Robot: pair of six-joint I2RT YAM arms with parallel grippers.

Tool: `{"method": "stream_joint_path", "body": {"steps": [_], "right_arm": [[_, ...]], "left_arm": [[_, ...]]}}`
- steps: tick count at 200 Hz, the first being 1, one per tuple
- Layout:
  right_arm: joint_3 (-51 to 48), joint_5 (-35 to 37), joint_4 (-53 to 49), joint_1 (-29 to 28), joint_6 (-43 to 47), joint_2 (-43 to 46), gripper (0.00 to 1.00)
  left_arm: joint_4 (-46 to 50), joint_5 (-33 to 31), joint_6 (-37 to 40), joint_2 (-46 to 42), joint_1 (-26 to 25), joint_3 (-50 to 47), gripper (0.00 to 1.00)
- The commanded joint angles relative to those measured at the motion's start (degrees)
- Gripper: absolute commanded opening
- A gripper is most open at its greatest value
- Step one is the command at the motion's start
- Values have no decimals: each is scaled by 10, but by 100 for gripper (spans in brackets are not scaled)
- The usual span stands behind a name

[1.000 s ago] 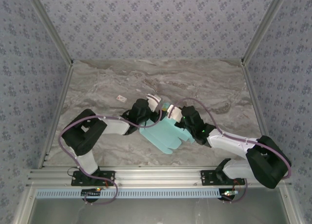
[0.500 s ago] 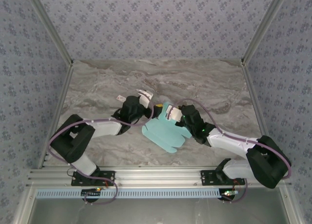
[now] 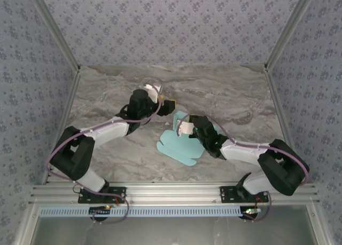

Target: Fold the paper box

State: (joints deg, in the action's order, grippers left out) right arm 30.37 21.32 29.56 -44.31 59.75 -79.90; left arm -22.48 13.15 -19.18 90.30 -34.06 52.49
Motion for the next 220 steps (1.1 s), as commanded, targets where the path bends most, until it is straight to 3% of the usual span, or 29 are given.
{"method": "stream_joint_path", "body": {"steps": [1, 59, 141, 220], "right_arm": [[-7, 18, 59, -11, 47, -17, 0], [-8, 23, 72, -19, 60, -32, 0], [-14, 32, 69, -22, 51, -35, 0], [-22, 43, 68, -26, 36, -36, 0]], "left_arm": [[88, 55, -35, 27, 3, 37, 77], [156, 71, -35, 65, 3, 67, 74], [167, 117, -52, 87, 11, 68, 48], [144, 158, -82, 102, 12, 55, 35]]}}
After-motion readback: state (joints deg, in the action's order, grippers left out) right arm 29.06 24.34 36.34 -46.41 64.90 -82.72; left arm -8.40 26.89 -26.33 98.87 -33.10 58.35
